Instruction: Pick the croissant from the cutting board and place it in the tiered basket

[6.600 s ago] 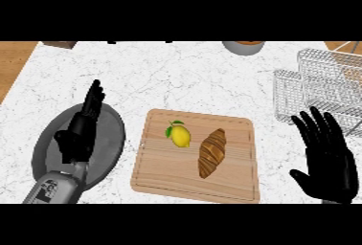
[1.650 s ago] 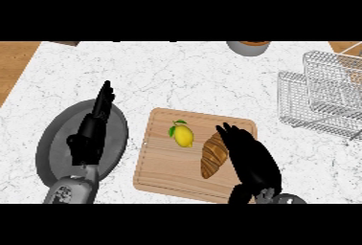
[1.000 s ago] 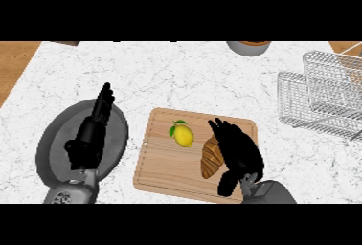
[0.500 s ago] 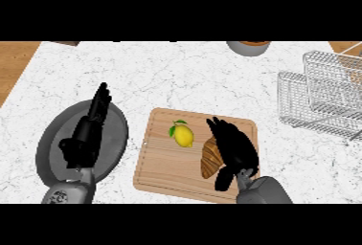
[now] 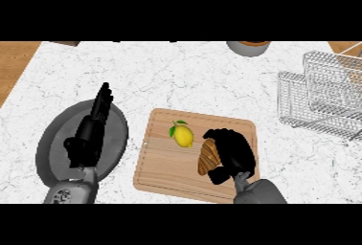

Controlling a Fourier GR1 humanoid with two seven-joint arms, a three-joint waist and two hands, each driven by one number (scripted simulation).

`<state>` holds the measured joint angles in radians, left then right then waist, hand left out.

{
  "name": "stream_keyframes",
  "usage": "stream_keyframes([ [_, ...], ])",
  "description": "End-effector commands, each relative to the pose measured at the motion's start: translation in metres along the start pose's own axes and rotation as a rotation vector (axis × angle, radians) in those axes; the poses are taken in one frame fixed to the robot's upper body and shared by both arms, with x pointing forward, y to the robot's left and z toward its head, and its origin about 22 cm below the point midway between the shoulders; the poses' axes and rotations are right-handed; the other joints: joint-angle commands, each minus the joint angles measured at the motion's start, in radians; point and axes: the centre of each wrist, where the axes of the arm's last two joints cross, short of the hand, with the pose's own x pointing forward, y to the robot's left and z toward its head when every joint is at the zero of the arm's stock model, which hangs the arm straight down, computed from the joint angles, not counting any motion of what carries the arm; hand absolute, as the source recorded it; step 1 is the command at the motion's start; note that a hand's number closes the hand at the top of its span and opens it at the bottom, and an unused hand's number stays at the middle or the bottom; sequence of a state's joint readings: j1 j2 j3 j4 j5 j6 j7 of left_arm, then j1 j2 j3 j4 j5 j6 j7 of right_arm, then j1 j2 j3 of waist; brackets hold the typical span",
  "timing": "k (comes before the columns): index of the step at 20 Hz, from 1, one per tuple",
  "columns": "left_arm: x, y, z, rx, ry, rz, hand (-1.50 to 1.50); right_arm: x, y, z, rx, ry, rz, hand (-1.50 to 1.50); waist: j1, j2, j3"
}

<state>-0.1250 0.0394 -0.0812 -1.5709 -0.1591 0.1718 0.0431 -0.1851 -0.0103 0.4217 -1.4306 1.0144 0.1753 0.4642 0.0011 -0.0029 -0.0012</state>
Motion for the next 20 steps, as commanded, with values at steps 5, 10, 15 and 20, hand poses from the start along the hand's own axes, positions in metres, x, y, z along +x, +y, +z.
stream_keyframes([
  [5, -0.007, 0.004, -0.018, 0.003, 0.003, -0.004, 0.0, -0.003, 0.013, -0.007, -0.127, -0.045, 0.157, 1.5, -0.002, 0.003, 0.001],
  [10, -0.003, 0.01, 0.001, 0.0, -0.001, 0.006, 0.0, -0.034, 0.02, -0.023, -0.107, 0.162, 0.211, 1.5, 0.007, 0.004, 0.001],
  [15, 0.001, 0.01, -0.008, 0.004, 0.009, -0.001, 0.0, -0.086, -0.013, -0.021, 0.007, 0.489, 0.345, 1.5, -0.01, 0.002, 0.0],
  [20, 0.016, 0.006, -0.011, 0.014, -0.009, -0.006, 0.0, -0.086, -0.046, 0.004, -0.138, 0.57, 0.353, 1.5, -0.011, 0.0, 0.001],
])
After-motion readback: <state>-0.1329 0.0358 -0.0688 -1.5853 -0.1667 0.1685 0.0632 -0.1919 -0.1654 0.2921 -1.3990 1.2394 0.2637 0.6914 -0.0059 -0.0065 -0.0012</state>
